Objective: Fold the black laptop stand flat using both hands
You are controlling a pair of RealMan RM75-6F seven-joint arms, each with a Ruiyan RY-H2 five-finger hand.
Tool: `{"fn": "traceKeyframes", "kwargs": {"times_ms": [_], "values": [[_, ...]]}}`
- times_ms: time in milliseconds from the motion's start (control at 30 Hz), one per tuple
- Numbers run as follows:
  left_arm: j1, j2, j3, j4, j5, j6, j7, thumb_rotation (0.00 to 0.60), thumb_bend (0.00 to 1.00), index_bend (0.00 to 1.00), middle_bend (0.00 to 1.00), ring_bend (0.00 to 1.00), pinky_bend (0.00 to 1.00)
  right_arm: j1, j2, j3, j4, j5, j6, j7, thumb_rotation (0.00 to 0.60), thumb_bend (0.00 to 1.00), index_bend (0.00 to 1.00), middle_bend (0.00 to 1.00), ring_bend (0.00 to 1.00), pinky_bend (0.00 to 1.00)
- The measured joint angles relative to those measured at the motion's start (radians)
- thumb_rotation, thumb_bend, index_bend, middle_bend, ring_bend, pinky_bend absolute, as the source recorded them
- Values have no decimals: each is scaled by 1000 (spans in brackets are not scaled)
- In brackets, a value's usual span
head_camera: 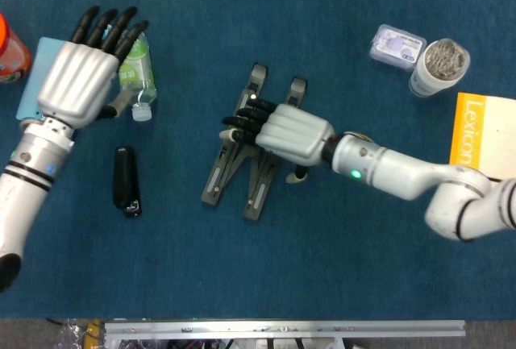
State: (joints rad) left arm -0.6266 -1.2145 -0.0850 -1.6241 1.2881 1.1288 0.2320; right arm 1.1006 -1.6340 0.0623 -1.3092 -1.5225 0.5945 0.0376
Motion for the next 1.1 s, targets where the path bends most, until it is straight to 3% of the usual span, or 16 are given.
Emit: {"fn": "traceKeyframes", "kwargs": {"times_ms": [467, 1100], "values": [[39, 51, -15, -24, -10, 6, -23, 600, 316, 0, 0, 0, 0, 157, -108, -23, 149, -108, -91, 61, 600, 0, 0, 0, 0, 0], [47, 50, -26, -37, -20, -14, 16, 600, 315, 0, 0, 0, 0, 171, -12, -88, 86, -133, -64, 128, 600, 0, 0, 0, 0, 0]]}}
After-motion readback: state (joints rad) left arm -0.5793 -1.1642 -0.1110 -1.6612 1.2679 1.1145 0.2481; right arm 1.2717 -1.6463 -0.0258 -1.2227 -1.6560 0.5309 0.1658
